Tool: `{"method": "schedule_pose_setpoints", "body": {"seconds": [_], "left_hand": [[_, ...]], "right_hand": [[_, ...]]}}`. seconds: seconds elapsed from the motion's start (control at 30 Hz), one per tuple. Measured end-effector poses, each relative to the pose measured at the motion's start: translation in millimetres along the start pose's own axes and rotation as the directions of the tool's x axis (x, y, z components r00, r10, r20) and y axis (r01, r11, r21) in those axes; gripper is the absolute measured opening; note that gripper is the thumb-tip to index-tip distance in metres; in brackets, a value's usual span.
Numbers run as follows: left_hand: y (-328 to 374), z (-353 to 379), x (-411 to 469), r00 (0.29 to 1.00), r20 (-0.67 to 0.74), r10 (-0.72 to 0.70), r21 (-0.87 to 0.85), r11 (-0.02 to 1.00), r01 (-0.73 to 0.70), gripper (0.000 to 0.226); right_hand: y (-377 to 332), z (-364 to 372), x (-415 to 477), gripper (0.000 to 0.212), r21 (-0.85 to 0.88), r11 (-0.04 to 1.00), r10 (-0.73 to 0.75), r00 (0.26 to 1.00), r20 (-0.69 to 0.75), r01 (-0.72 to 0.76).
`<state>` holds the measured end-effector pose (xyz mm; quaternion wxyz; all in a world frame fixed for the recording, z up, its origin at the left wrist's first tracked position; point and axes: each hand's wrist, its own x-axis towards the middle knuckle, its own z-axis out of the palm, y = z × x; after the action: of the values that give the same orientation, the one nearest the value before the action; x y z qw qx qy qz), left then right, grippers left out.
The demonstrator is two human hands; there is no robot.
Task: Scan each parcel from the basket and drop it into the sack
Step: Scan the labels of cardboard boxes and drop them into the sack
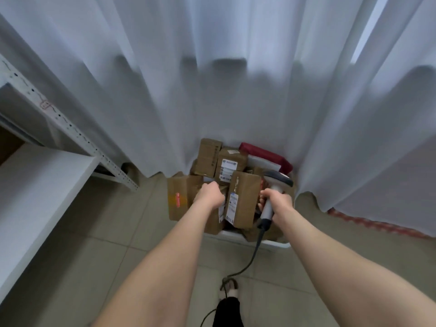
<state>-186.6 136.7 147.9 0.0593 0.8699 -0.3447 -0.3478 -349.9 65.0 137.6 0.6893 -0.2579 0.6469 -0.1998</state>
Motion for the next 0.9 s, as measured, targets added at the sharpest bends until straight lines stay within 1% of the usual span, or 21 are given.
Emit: {"method": "schedule_pose_setpoints", "body": {"seconds": [0.13, 0.17, 0.23, 0.3, 0.33, 0.47, 0.63, 0.77, 0.83, 0.9], "left_hand": [[30, 20, 74, 0.993, 0.112, 0.021, -0.034, 0.999, -0.017, 0.041], [35, 25, 91, 0.99, 0.141, 0.027, -0.051, 0.998, -0.02, 0.041], [43, 37, 125, 0.978, 0.209, 0.028, -0.099, 0.995, -0.008, 0.041], [49, 49, 158, 0.96, 0.28, 0.009, -0.134, 0.991, 0.029, 0.039], [50, 54, 173, 0.952, 0.307, 0.0, -0.148, 0.988, 0.048, 0.037], [54, 67, 220, 0.926, 0.375, -0.036, -0.268, 0.952, 0.146, 0.033], [63, 77, 247, 0.879, 0.474, -0.055, -0.383, 0.886, 0.262, 0.034], [69, 80, 249, 0.822, 0.563, -0.086, -0.476, 0.779, 0.408, 0.033], [70, 76, 247, 0.832, 0.541, -0.125, -0.488, 0.759, 0.432, 0.033], [70, 64, 241, 0.84, 0.515, -0.17, -0.484, 0.751, 0.449, 0.033]], "right_hand": [[-20, 2, 65, 0.012, 0.019, 0.999, 0.051, 0.996, -0.074, -0.05], [-23, 4, 80, 0.014, 0.022, 0.998, 0.053, 0.995, -0.084, -0.051], [-27, 11, 113, 0.026, 0.011, 0.998, 0.056, 0.993, -0.109, -0.055], [-31, 21, 144, 0.037, -0.012, 0.996, 0.085, 0.986, -0.142, -0.088], [-32, 26, 157, 0.039, -0.026, 0.994, 0.102, 0.982, -0.158, -0.107], [-34, 45, 199, 0.03, -0.058, 0.986, 0.143, 0.972, -0.186, -0.157], [-34, 60, 229, 0.03, -0.065, 0.98, 0.178, 0.972, -0.151, -0.189], [-36, 67, 233, 0.04, -0.08, 0.977, 0.186, 0.975, -0.119, -0.197], [-36, 67, 231, 0.041, -0.104, 0.973, 0.193, 0.975, -0.108, -0.204], [-38, 65, 222, 0.037, -0.118, 0.973, 0.189, 0.978, -0.09, -0.198]]}}
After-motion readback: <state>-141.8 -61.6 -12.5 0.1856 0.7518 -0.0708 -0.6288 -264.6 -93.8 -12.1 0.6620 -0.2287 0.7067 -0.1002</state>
